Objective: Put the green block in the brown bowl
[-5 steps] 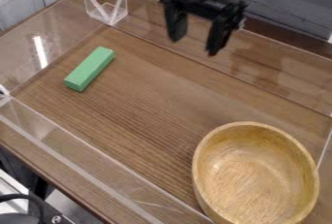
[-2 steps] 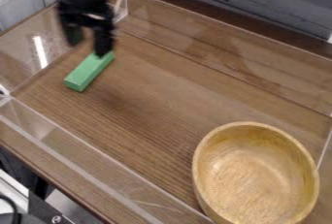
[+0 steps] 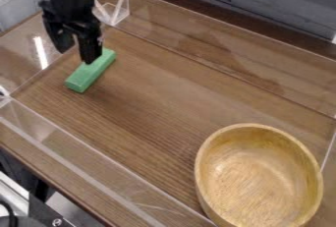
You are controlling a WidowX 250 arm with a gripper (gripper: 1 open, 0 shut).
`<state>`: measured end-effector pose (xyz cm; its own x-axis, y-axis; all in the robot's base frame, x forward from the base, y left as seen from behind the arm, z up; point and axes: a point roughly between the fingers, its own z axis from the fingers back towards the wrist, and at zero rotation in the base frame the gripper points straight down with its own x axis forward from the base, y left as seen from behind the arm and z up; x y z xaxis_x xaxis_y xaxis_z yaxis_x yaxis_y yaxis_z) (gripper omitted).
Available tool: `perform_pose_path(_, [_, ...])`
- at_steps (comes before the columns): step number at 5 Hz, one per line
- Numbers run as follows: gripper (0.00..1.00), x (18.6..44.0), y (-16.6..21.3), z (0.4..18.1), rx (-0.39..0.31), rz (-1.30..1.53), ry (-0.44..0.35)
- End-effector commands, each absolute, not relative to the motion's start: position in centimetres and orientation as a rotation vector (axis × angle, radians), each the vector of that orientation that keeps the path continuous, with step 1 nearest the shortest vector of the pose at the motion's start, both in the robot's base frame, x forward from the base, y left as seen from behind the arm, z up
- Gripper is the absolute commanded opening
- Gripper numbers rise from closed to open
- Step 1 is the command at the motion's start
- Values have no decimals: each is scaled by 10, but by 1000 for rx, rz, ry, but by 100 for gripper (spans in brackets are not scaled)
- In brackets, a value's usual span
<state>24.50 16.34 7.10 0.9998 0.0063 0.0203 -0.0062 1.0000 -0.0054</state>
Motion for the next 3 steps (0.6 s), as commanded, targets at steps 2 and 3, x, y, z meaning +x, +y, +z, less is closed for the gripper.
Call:
perform_pose_path(2, [100,253,172,66,-4,12,-61])
perform_pose_path(3, [100,255,173,59,-16,13,-57])
